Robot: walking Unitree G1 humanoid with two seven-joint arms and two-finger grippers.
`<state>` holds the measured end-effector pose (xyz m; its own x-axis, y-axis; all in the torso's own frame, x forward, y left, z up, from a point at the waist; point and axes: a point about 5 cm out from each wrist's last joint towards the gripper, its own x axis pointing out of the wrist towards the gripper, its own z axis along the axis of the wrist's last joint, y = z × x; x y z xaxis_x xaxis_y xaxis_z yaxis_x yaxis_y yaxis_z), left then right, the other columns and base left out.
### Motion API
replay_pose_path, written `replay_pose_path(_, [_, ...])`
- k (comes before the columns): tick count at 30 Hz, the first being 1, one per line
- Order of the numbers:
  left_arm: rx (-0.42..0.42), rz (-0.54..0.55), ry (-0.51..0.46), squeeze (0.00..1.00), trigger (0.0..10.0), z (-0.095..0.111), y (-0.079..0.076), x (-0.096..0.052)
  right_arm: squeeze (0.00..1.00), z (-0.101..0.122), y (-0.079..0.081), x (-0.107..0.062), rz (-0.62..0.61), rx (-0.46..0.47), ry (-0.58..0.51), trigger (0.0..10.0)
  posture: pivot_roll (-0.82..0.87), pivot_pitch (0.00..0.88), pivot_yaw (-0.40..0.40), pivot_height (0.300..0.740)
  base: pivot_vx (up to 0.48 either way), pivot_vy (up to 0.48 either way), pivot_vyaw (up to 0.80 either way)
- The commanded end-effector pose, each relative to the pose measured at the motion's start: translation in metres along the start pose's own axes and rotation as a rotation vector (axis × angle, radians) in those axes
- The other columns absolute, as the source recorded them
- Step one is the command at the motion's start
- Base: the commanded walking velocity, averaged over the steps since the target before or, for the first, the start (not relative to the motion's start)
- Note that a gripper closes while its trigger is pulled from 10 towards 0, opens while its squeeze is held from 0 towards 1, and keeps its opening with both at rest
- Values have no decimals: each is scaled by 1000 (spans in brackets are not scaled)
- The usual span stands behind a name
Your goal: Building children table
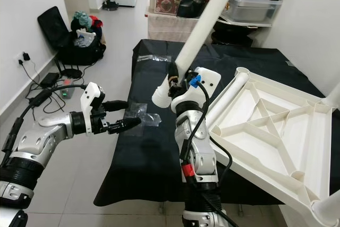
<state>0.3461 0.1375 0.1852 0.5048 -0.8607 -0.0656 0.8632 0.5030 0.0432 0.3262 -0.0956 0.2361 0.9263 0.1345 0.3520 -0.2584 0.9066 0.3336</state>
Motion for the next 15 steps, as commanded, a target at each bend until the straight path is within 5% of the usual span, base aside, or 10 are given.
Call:
replay_pose_path(1, [13,-1,4,0,10000,1,1,1,0,-4,7,-5,27,44,8,0,56,0,-41,740,0,0,0])
replay_pose_path(15, [38,18,-5,0,10000,3,4,8,0,-19,25,-14,184,70,94,0,47,0,-35,740,0,0,0])
